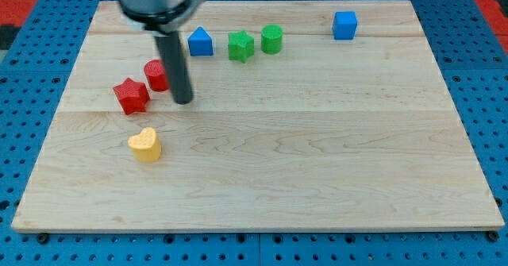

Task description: Slide the red circle above the red star

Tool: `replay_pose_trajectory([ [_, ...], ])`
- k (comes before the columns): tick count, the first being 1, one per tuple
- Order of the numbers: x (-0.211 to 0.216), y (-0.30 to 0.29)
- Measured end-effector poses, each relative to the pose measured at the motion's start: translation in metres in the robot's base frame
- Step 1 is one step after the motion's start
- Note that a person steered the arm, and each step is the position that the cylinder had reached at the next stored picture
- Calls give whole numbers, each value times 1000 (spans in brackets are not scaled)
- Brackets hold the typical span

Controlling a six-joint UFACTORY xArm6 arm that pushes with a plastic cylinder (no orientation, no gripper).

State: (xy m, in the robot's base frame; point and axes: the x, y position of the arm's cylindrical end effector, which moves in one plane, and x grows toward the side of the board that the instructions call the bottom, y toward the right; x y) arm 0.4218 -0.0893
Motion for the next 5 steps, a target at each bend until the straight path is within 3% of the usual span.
replay_pose_trajectory([
  [1,-5,2],
  [4,-55,-68],
  [5,-60,-58],
])
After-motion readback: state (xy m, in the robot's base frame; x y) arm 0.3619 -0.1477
